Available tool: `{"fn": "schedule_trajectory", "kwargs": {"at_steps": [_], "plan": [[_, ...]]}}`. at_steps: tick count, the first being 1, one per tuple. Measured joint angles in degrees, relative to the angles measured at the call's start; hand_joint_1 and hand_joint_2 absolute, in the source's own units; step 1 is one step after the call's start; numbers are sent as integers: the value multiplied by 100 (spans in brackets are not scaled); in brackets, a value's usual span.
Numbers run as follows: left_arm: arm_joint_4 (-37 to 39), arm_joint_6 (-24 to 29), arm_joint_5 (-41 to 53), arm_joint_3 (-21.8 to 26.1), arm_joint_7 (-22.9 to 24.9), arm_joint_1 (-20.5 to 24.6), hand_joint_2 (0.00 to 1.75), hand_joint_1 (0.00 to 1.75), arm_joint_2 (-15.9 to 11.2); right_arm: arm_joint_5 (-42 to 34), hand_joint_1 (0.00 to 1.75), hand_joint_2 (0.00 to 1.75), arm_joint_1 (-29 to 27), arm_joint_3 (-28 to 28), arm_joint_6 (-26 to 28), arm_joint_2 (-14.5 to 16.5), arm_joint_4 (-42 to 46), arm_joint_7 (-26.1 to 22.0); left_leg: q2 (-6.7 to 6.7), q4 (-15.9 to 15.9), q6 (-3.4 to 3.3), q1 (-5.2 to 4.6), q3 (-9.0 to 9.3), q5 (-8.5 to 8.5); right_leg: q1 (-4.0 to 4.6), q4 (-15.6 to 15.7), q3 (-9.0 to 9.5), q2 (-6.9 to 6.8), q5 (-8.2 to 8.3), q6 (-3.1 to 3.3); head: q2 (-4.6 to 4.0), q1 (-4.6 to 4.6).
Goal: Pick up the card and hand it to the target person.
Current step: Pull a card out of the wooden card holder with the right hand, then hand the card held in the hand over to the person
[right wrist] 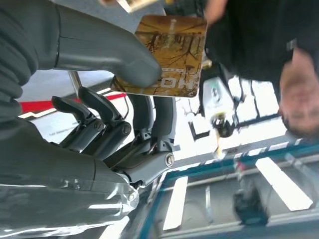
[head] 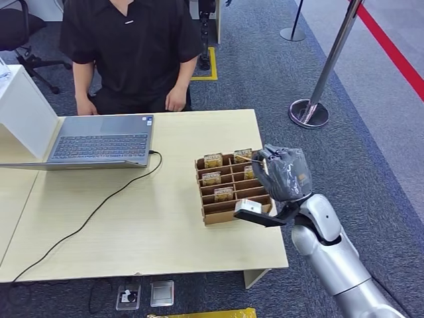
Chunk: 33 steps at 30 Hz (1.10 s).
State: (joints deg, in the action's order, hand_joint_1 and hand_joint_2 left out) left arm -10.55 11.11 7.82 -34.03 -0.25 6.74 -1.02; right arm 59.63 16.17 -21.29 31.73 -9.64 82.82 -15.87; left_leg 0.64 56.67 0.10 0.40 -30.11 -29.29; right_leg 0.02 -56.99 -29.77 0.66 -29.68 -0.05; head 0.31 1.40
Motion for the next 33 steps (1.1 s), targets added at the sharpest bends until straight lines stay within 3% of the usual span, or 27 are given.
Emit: {"fn": "schedule_trajectory", "kwargs": {"at_steps": [10, 18, 24, 33], "plan": [[-1, 20, 152, -3, 133, 26, 175, 0, 31, -633, 175, 175, 810, -102, 49, 775, -270, -318, -1, -1, 1, 0, -1, 6, 0, -4, -1, 1, 1, 1, 2, 9], [-1, -153, 414, -34, 280, 126, 175, 0, 68, -636, 175, 175, 1309, -406, 272, 1486, -1266, -310, 1, -2, 3, 1, -4, 9, 1, -8, -3, -1, 1, 1, 0, -1], [-1, -220, 528, -85, 387, 227, 175, 0, 109, -518, 175, 175, 1834, -540, 713, 2036, -2509, -233, 2, -2, 5, 1, -3, 12, 1, -9, -5, -1, 2, 3, 2, 0], [-1, -313, 642, -96, 495, 279, 175, 0, 143, -333, 175, 175, 2246, -551, 763, 2353, -3450, -173, 2, -1, 5, 0, -5, 12, 0, -9, -8, -1, 2, 3, 1, 1]]}}
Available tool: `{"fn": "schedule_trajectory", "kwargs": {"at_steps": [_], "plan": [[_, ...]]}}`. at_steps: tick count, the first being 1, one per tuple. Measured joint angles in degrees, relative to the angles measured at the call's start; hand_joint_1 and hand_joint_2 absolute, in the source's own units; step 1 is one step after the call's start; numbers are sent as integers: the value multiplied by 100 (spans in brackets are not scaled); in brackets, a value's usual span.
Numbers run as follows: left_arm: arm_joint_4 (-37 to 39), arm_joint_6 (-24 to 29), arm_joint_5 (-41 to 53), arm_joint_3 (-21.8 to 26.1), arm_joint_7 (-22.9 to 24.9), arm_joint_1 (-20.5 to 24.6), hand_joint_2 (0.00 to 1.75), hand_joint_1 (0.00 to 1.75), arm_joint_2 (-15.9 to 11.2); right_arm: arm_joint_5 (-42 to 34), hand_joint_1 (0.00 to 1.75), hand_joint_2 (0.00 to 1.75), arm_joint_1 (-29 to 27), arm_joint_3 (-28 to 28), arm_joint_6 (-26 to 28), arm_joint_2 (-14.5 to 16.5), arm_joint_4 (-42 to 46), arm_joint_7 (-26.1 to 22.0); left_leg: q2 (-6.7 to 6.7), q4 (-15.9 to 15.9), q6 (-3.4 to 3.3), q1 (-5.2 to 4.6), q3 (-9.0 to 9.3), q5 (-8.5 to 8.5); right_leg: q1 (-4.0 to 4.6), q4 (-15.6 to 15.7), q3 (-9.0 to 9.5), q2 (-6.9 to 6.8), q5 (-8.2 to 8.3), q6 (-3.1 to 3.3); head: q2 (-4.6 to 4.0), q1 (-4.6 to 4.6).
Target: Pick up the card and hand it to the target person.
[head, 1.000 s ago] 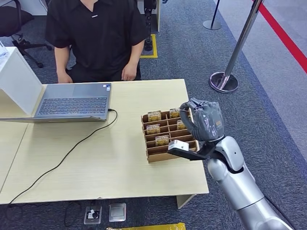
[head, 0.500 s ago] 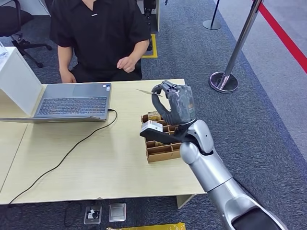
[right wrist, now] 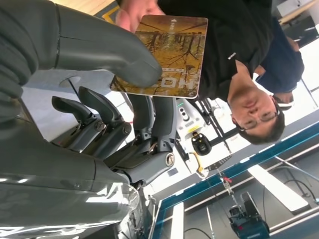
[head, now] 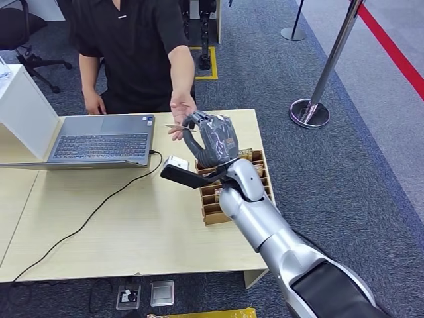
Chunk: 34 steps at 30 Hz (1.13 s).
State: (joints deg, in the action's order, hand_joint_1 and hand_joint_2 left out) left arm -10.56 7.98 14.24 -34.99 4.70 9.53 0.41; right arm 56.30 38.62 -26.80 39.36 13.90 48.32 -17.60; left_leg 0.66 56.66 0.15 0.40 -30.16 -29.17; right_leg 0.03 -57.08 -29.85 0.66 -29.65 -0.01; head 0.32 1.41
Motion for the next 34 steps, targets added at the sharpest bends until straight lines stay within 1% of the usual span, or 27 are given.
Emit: {"fn": "schedule_trajectory", "kwargs": {"at_steps": [8, 14, 15, 17, 18, 19, 21, 25, 28, 31, 33, 34], "plan": [[0, -87, 240, -107, 98, 21, 175, 0, 1, 168, 175, 175, 18, 157, 7, 61, -203, -56, 0, 0, 0, 0, 0, 0, 0, 0, -2, 0, 0, 0, 0, -5], [0, 9, 244, -127, 101, 62, 175, 0, 3, 311, 175, 175, 21, 309, 9, 77, -290, -80, 0, 0, 0, 0, -1, 0, 0, 0, -2, 0, 0, 0, 1, -6], [0, 15, 244, -127, 101, 67, 131, 0, 4, 315, 140, 175, 21, 326, 9, 77, -301, -80, 0, 0, 0, 0, -2, 0, 0, 0, -3, 0, 0, 0, 0, -5], [0, 22, 244, -128, 100, 74, 44, 0, 5, 316, 53, 175, 21, 363, 9, 78, -318, -84, 0, 1, 0, 0, -5, 0, 0, 0, -6, 0, 0, 0, -1, -3], [0, 24, 242, -128, 96, 75, 0, 0, 5, 317, 10, 131, 20, 377, 9, 78, -323, -95, 0, 1, 0, 0, -6, 0, 0, 0, -8, 0, 0, 0, -1, -1], [0, 25, 237, -129, 87, 77, 0, 0, 5, 320, 0, 87, 17, 391, 9, 80, -326, -111, 0, 1, 0, 0, -8, 0, 0, 0, -9, 0, 0, 0, 0, -1], [0, 26, 209, -128, 73, 79, 0, 0, 5, 334, 0, 0, 8, 415, 9, 84, -327, -150, -1, 1, 0, 0, -9, 0, 0, 0, -12, 0, 0, 0, -1, -2], [0, -6, 147, -114, 72, 73, 0, 0, 5, 407, 0, 0, -50, 549, 13, 89, -238, -176, -1, 1, 0, 0, -9, 0, 0, 0, -14, 0, 0, 0, 1, -4], [0, -25, 105, -78, 74, 37, 0, 0, 5, 482, 0, 0, -192, 866, 19, 68, 86, -299, 0, 1, 0, 0, -9, 0, 0, 1, -14, 0, 0, 1, 0, -8], [1, -7, 60, -28, 74, -48, 0, 0, 3, 236, 0, 0, -356, 1471, 24, -24, 464, -618, 2, 3, 0, 0, -9, 0, -1, 2, -13, -2, 1, 0, 1, -11], [2, 11, 49, 22, 74, -134, 0, 0, -8, -140, 0, 0, -450, 2105, 28, -159, 641, -995, 3, 6, 0, -1, -12, 0, -1, 3, -13, -2, 1, -1, 1, 1], [2, 16, 49, 36, 74, -156, 0, 0, -11, -239, 0, 0, -472, 2272, 30, -199, 676, -1097, 3, 7, 0, -1, -13, 0, -2, 3, -13, -2, 2, -1, 0, 5]]}}
